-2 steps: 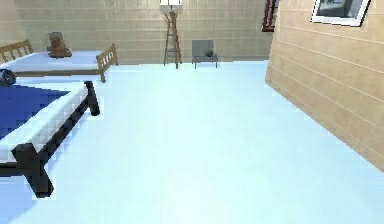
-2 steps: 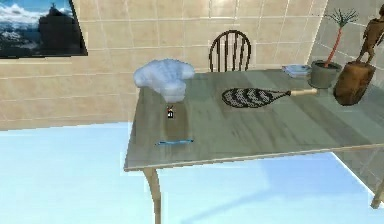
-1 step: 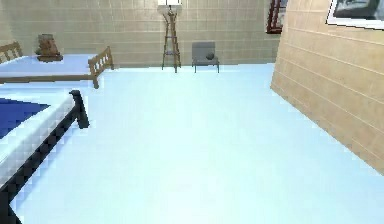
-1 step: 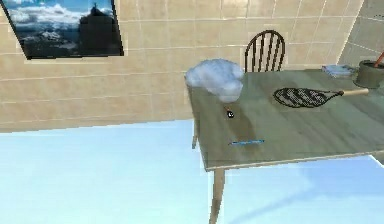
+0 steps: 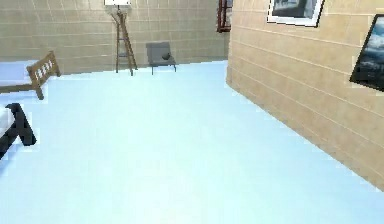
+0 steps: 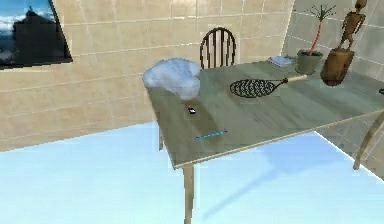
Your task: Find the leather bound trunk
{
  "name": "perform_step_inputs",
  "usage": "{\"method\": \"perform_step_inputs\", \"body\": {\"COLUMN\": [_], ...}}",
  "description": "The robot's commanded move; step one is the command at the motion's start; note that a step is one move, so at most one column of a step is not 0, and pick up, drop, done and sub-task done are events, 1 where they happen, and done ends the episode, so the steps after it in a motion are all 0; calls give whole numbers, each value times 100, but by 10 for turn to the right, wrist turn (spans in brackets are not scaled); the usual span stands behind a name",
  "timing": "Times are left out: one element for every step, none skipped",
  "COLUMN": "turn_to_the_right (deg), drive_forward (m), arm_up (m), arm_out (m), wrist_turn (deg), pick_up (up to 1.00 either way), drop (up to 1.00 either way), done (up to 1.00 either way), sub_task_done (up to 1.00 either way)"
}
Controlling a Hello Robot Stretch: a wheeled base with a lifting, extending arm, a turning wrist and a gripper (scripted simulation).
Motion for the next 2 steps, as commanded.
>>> {"method": "perform_step_inputs", "body": {"turn_to_the_right": [0,0], "drive_forward": [100,100], "arm_up": [0,0], "arm_out": [0,0], "wrist_turn": [0,0], "pick_up": [0,0], "drop": [0,0], "done": [0,0], "sub_task_done": [0,0]}}
